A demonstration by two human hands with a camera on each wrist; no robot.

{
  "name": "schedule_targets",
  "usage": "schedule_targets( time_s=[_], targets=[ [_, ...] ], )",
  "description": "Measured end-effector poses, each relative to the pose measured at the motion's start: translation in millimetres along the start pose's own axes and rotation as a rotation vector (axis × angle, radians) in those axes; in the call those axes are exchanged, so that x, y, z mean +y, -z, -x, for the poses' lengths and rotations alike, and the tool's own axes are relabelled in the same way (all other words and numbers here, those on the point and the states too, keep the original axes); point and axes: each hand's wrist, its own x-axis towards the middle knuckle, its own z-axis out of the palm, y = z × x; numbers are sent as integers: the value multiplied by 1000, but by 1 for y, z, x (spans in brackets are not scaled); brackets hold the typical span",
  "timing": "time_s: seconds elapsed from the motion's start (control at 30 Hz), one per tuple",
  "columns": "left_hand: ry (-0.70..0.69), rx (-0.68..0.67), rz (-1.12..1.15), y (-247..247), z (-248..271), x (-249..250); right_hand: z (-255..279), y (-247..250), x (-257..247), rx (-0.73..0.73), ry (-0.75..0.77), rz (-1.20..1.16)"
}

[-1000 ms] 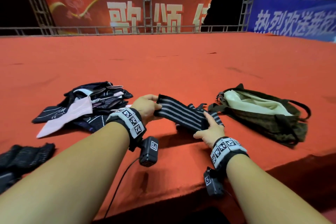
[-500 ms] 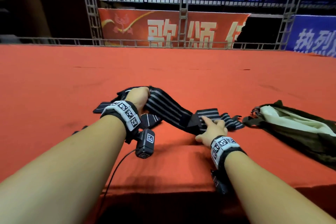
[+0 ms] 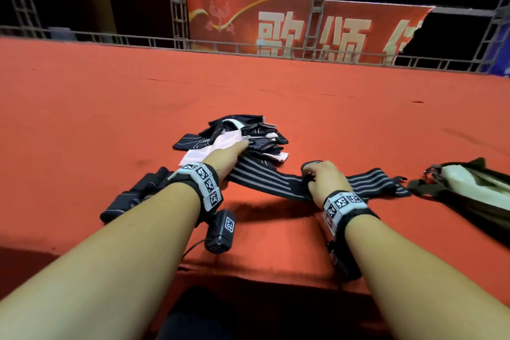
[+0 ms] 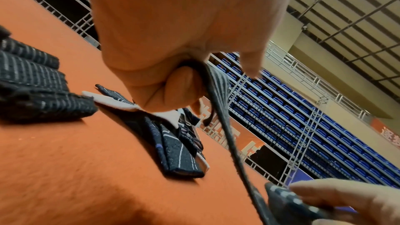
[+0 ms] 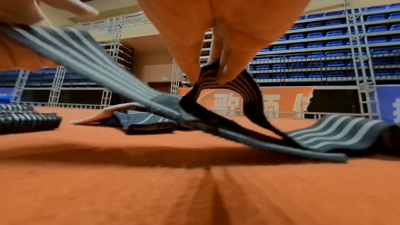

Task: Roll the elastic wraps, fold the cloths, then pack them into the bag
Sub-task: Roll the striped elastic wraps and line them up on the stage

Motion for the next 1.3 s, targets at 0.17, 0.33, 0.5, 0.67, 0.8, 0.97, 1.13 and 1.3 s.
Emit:
schedule_targets(
  time_s=[0.17, 0.33, 0.5, 0.67, 0.8, 0.97, 1.13, 1.3],
  targets=[
    [-92, -8, -465, -23, -26, -3, 6, 39, 64, -5, -85, 198],
    [-165, 22, -622, -55, -33, 8, 14, 71, 111, 75, -270, 303],
    [-203, 137, -618, -46, -46, 19, 39, 100, 175, 34, -548, 333],
    [-253, 32, -463, -64, -35, 33, 34, 96, 144, -115, -486, 252],
    [-272, -19, -202, -71, -31, 44, 15, 68, 96, -166, -285, 122],
    [-200, -9, 23, -50, -21, 57, 1, 31, 28, -239, -144, -56],
    [-180, 52, 112, -5, -7, 68, -8, 8, -20, -86, -173, -58],
    [-168, 128, 158, 47, -5, 63, -20, 13, -55, 48, -134, 30]
  ],
)
